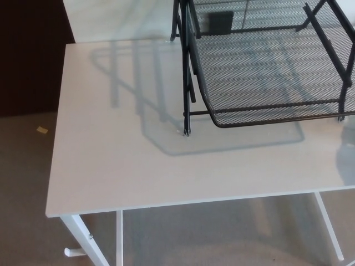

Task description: The robot walks towards a desk on which a file tray is kept in the middle and a cube is kept to its right. The robot lifts the cube using its right hand and places it on the file tray.

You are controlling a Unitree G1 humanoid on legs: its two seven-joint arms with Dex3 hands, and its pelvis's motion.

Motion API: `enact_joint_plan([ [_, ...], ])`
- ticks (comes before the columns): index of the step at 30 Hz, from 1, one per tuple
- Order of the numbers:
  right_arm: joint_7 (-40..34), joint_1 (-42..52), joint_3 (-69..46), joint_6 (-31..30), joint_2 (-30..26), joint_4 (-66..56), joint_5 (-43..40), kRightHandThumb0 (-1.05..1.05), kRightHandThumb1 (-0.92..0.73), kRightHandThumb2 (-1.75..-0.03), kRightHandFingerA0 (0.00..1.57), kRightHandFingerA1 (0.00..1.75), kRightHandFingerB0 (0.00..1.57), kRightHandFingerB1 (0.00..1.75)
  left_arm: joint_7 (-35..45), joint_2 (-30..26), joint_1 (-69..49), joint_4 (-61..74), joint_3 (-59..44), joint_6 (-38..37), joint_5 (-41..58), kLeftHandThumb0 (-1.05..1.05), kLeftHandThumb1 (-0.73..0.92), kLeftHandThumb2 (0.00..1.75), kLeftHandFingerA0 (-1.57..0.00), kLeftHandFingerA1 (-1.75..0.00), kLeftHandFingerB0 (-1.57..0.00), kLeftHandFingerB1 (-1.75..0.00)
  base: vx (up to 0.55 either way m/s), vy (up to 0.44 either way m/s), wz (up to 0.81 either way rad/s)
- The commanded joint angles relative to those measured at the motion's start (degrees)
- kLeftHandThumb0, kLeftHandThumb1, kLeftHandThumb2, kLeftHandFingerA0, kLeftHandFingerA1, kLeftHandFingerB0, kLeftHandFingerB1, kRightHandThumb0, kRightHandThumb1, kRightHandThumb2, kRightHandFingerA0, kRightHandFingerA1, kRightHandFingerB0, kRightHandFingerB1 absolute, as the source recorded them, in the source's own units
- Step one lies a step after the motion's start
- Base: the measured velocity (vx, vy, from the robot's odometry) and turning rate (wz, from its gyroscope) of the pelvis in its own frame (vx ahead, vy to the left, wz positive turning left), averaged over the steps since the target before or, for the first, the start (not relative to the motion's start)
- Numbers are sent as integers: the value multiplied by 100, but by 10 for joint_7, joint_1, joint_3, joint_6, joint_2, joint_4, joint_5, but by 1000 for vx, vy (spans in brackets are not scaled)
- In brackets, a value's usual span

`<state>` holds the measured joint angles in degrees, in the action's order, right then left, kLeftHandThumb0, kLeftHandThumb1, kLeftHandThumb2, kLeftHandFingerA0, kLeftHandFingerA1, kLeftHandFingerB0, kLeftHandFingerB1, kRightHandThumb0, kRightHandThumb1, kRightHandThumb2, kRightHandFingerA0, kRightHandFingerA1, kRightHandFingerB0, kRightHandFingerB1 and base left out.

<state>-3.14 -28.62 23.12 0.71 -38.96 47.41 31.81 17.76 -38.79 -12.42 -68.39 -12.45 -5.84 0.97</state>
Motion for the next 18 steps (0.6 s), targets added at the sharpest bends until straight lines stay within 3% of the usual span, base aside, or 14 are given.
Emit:
enact_joint_plan([
  [1,250,-28,26,-32,-18,9,-15,-42,-46,-74,0,8,3,25,-2,-25,2,1,-3,-12,-2,-103,67,110,-52,-85,-28,-72,0,0,0],
  [4,243,-34,11,-41,-9,9,-29,-37,-45,-74,0,16,4,33,-1,-26,1,-1,-2,-20,-4,-102,68,110,-49,-85,-27,-72,0,0,0],
  [5,234,-32,9,-41,-7,9,-30,-38,-53,-56,0,24,8,28,0,-26,0,1,-1,-22,-5,-104,67,110,-52,-87,-28,-74,0,0,0],
  [7,214,-25,3,-37,-5,1,-31,-42,-48,-67,4,22,8,32,0,-28,-2,3,2,-25,-8,-104,68,111,-51,-86,-27,-74,0,0,0],
  [9,161,-9,3,-22,-4,-11,-18,-42,-53,-56,32,71,20,29,1,-26,1,1,-1,-19,-4,-104,67,110,-50,-86,-28,-74,0,0,0],
  [10,142,-4,-1,-17,-1,-13,-17,-42,-53,-56,32,71,20,29,0,-26,0,2,-1,-18,-4,-104,67,110,-50,-86,-28,-74,0,0,0],
  [11,99,5,-6,-11,8,-10,-12,-41,-53,-56,45,85,27,30,2,-25,1,1,-3,-17,-2,-102,92,73,-49,-92,-25,-78,0,0,0],
  [12,100,10,-8,-12,7,-16,-11,-41,-53,-56,45,85,27,30,2,-24,0,1,-3,-18,-2,-102,92,73,-49,-92,-25,-78,0,0,0],
  [13,40,19,-19,-2,25,1,-11,-41,-54,-57,73,111,42,35,-2,-24,2,-3,0,-15,-5,-102,91,73,-52,-92,-26,-78,0,0,0],
  [14,-20,25,-20,0,42,21,2,-49,-49,-90,82,112,43,60,-3,-22,3,-4,-6,-14,2,-101,90,72,-50,-94,-26,-79,0,0,0],
  [15,-35,25,-24,-11,53,28,2,-48,-64,-60,72,133,50,61,-5,-22,3,-5,-5,-15,1,-103,66,108,-51,-87,-29,-74,0,0,0],
  [16,-53,30,-35,-15,62,30,-5,-50,-67,-60,76,138,47,83,-6,-22,3,-4,-3,-16,-1,-105,66,109,-51,-87,-29,-75,0,0,0],
  [17,-61,32,-41,-16,66,31,-7,-50,-67,-60,76,138,47,83,-6,-22,4,-4,-3,-16,-2,-105,66,109,-51,-87,-29,-75,0,0,0],
  [18,-78,33,-36,-24,71,34,5,-55,-73,-62,80,138,47,84,-12,-22,2,-4,-2,-22,-4,-103,91,72,-53,-94,-27,-78,0,0,0],
])
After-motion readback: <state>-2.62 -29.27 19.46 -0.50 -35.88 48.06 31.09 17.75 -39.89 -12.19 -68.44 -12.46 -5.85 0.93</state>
